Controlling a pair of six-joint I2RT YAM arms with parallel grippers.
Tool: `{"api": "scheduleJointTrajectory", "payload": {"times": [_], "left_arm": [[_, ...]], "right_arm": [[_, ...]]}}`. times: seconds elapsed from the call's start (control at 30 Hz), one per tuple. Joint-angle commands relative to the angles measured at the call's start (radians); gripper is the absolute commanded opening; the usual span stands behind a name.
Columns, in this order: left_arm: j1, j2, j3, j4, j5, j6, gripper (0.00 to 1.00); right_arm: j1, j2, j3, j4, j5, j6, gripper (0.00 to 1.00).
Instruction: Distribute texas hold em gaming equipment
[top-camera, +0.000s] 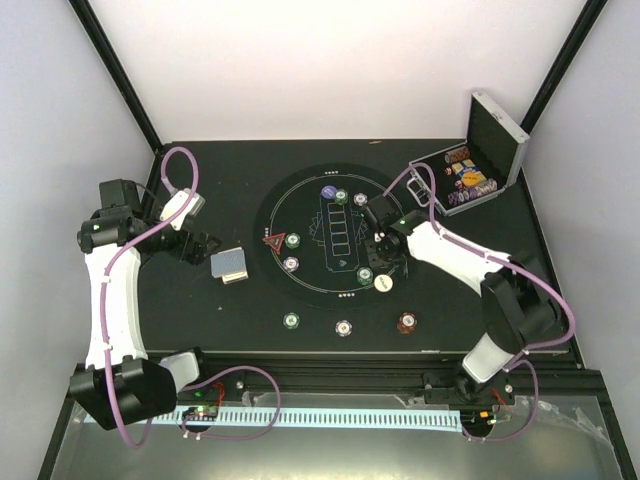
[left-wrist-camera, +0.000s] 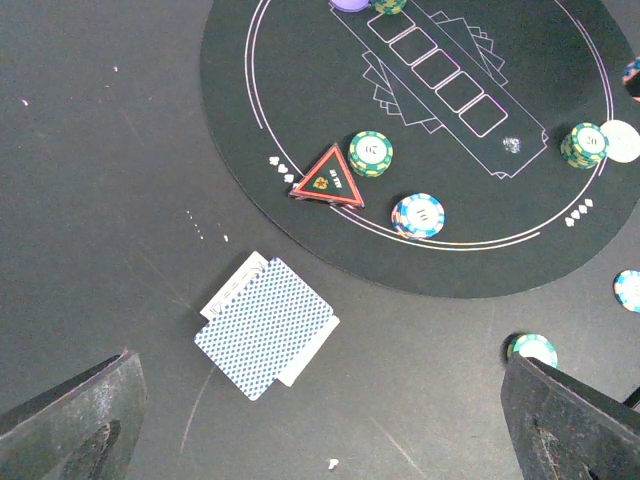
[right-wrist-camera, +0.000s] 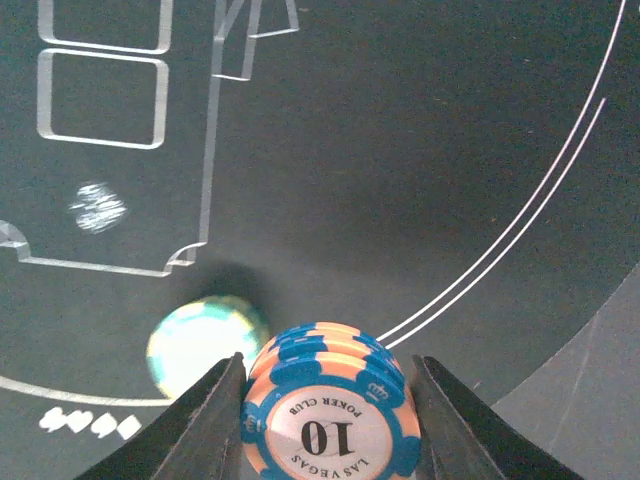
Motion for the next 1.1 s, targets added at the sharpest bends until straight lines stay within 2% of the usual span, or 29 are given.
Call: {"api": "scheduleJointTrajectory", "payload": {"times": [0.0, 0.43, 0.83, 1.07], "left_arm": [[0.005, -0.005, 0.046, -0.009, 0.028, 0.011, 0.99], [0.005, 0.001, 0.057, -0.013, 0.024, 0.015, 0.99], [0.005, 0.003, 0.06, -0.016, 0.026, 0.015, 0.99], [0.005, 0.003, 0.062, -0.014, 0.026, 0.016, 0.99]], "right_arm": [[-0.065, 0.078, -0.015, 0.072, -0.009, -0.055, 0.36], [-0.157, 0.215, -0.009, 0.157, -0.027, -0.068, 0.35], [-0.158, 0.207, -0.041, 0.169, -0.061, -0.065, 0.36], [-0.14, 0.196, -0.043, 0.151, -0.048, -0.069, 0.43]]}}
